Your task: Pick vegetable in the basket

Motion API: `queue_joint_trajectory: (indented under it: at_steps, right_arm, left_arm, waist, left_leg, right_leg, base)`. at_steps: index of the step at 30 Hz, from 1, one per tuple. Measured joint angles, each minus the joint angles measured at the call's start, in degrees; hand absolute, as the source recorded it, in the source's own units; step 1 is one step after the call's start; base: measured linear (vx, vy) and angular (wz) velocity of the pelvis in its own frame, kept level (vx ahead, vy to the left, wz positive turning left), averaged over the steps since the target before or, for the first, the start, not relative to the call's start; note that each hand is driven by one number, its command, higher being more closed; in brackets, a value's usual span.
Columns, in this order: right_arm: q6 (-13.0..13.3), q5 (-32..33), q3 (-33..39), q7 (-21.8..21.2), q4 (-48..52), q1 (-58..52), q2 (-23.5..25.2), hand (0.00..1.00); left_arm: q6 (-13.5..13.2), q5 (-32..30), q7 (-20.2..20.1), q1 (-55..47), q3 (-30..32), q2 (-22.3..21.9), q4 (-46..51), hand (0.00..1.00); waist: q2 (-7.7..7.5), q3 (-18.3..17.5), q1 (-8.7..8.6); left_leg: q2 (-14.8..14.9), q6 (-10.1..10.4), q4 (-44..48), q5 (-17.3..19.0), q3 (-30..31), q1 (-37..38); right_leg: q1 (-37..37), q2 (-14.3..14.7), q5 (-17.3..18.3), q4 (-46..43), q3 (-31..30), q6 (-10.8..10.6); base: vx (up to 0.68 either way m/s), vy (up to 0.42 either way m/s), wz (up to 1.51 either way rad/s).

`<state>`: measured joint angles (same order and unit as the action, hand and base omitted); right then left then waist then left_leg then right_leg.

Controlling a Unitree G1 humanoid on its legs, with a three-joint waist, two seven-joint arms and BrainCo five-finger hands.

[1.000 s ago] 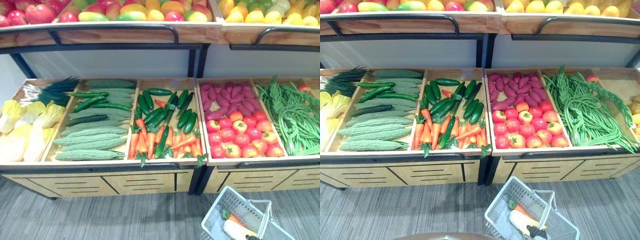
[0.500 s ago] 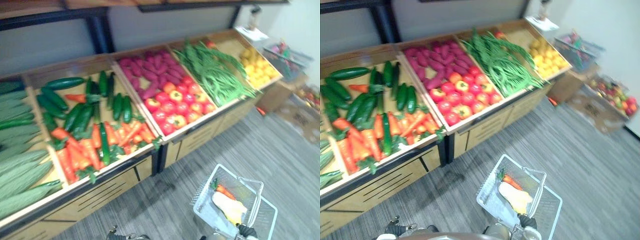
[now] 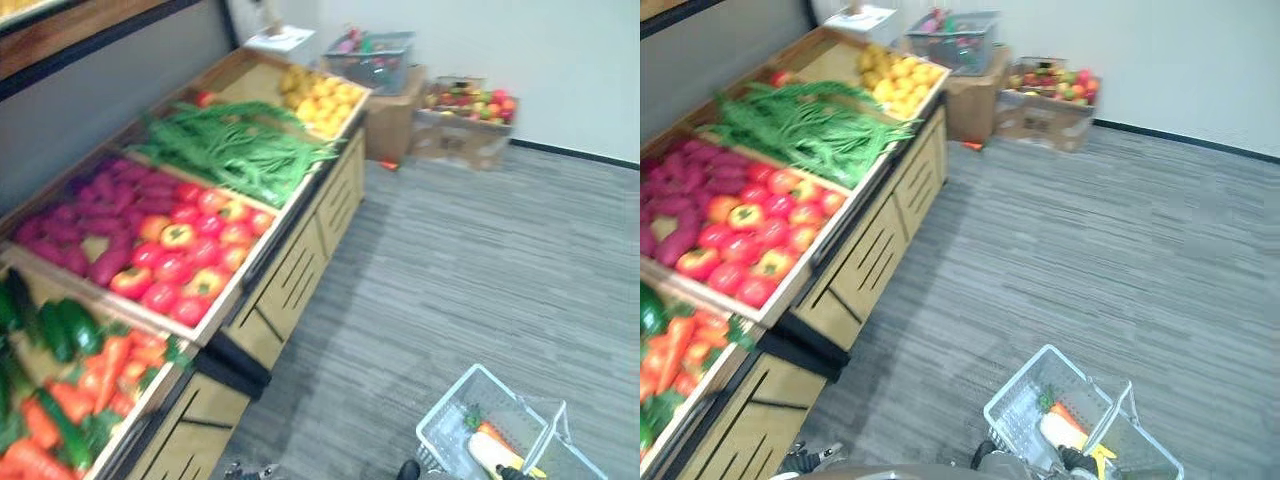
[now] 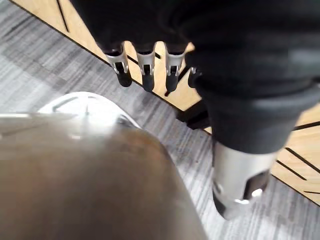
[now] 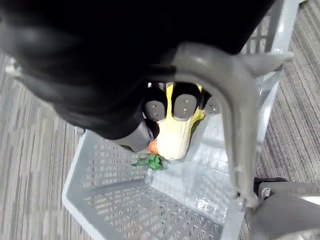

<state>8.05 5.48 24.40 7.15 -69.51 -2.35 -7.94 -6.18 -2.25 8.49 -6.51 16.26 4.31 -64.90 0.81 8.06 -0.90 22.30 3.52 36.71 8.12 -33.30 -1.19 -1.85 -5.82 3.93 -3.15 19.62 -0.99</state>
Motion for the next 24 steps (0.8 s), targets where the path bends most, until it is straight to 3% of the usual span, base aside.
queue_joint_trajectory:
  at_steps: [4,6,7,8,11,16,24]
  right_arm:
    - [0.41,-0.46,-0.85,-0.16,-0.62,-0.05,-0.14,1.00]
    - [0.63,-0.43,-1.26,-0.17,-0.71,-0.83,-0.27,1.00]
    - [0.64,-0.39,-1.15,-0.08,-0.71,-1.15,-0.59,1.00]
    - [0.91,-0.37,-1.23,-0.25,-0.43,-1.76,0.46,1.00]
    - [0.99,-0.06,0.01,-0.16,-0.44,-2.94,2.01,1.00]
    - [1.85,-0.48,-0.26,-0.37,1.33,-3.60,2.49,1.00]
    - [2.14,-2.85,-0.94,-2.75,0.94,-3.48,2.17,1.00]
  left_arm:
    - [-1.16,-0.09,-0.03,-0.11,-0.30,-0.34,0.37,0.00]
    - [-1.25,-0.12,-0.15,-0.26,-0.64,-0.78,0.46,0.00]
    - [-1.38,-0.12,-0.33,-0.28,-0.59,-0.89,0.48,0.00]
    - [-1.46,-0.13,-0.34,-0.51,-0.32,-0.45,0.56,0.00]
    - [-2.04,-0.10,-0.40,-0.86,1.01,0.25,0.97,0.00]
    - [-2.08,-0.10,-1.65,-1.65,1.29,-0.50,0.42,0.00]
    - [-2.56,1.58,-3.53,-1.45,0.30,-0.27,-2.50,0.00]
  waist:
    - [0.10,-0.02,-0.07]
    - [1.07,-0.41,-0.06]
    - [1.34,-0.40,0.13]
    - [0.89,-1.46,-0.14]
    - [-1.72,-1.91,-0.33]
    - [-1.30,-3.29,-0.26]
    - [-0.81,-4.53,-0.08]
  left_leg:
    - [-10.50,2.01,-15.98,3.12,19.56,-1.82]
    - [-12.53,2.37,-26.16,1.68,27.13,-1.98]
    - [-12.87,3.51,-26.50,0.63,27.54,-2.16]
    - [-14.54,3.35,-26.86,1.40,26.18,-2.71]
    - [-17.93,0.86,-27.20,2.40,22.52,-1.28]
    - [-19.72,0.18,-30.76,2.65,19.64,3.46]
    - [-19.44,0.17,-31.55,2.65,19.63,7.33]
  right_leg:
    - [1.80,-1.22,-0.86,0.51,-10.12,-1.41]
    - [2.64,-0.73,-2.14,2.07,-13.69,-3.54]
    - [2.62,-0.74,-2.55,2.71,-14.69,-4.41]
    - [2.21,-1.94,-3.51,5.00,-15.52,-5.49]
    - [2.36,-5.63,-4.63,4.98,-17.33,-7.22]
    - [1.73,-6.65,-4.72,5.22,-18.00,-7.36]
    - [0.52,-5.63,-4.74,4.76,-18.79,-7.36]
  base:
    - [0.02,0.170,-1.23]
    - [-0.01,0.311,-0.97]
    - [0.01,0.333,-0.83]
    - [0.06,0.207,-0.43]
    - [0.15,0.261,-0.35]
    - [0.17,0.114,-0.33]
    - [0.13,-0.014,-0.23]
